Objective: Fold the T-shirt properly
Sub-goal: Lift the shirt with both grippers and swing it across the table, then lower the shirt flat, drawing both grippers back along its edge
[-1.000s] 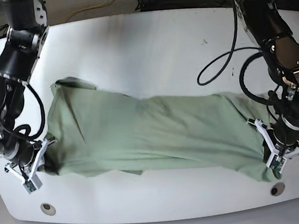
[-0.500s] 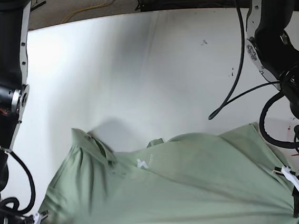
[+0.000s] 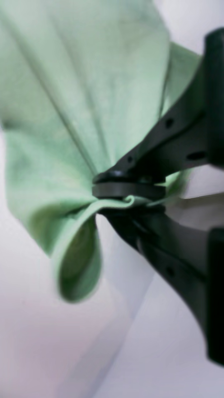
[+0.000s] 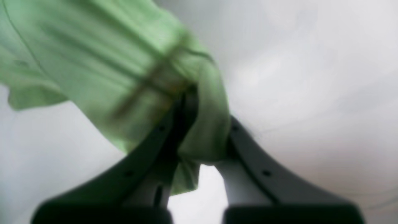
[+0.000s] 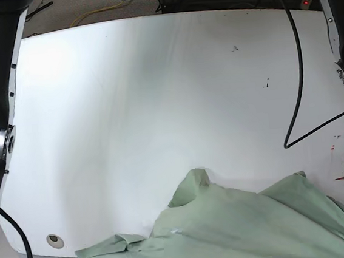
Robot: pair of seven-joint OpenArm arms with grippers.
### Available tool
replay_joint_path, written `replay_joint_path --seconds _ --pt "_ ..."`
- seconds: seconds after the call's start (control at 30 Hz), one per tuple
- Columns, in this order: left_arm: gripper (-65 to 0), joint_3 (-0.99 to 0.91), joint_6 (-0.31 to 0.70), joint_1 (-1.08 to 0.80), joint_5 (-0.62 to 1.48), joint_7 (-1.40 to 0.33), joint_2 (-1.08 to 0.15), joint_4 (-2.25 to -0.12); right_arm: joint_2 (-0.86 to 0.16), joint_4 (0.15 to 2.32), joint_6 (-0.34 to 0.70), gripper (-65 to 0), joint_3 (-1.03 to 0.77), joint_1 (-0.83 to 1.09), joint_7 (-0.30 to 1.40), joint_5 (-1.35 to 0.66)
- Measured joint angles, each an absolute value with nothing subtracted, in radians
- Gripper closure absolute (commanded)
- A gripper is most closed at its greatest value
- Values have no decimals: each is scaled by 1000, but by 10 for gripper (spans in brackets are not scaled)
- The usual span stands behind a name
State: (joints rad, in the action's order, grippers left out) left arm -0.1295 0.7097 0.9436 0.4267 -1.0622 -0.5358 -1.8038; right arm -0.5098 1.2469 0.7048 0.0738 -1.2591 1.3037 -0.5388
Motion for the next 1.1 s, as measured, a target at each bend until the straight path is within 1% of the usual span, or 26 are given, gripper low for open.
replay_joint_path --seconds 0.07,0.17,0.27,0.37,0.5,0.63,0.77,0.83,0.97,1.1 --pt "0 -110 709 942 452 -1062 -569 -1807 -517 1246 705 0 80 -1256 1308 -577" --pt "0 -83 708 918 492 -1061 -606 -1814 -556 1247 704 0 80 -1263 1313 -639" --pt "0 -99 707 819 506 -1052 -611 -1856 -605 1258 702 0 48 -1226 1307 -694" --pt "0 -103 710 731 511 -1057 -605 -1888 -647 1292 700 0 -19 -1107 1296 -757" --pt "0 -105 708 609 506 -1056 -603 -1945 -643 1350 703 0 -90 -888 1318 -765" --pt "0 -105 707 472 508 -1058 -590 -1959 -651 1428 701 0 -222 -667 1319 -767" --pt "0 -106 708 348 509 -1053 -567 -1983 -638 1520 701 0 -338 -484 1320 -764" --pt "0 -109 709 287 513 -1048 -569 -1988 -611 1552 699 0 -382 -410 1331 -759" --pt "0 -173 706 109 503 -1055 -566 -1990 -559 1620 698 0 -453 -245 1346 -772" --pt "0 -199 705 -17 489 -1063 -557 -1995 -515 1677 699 0 -514 -102 1346 -843"
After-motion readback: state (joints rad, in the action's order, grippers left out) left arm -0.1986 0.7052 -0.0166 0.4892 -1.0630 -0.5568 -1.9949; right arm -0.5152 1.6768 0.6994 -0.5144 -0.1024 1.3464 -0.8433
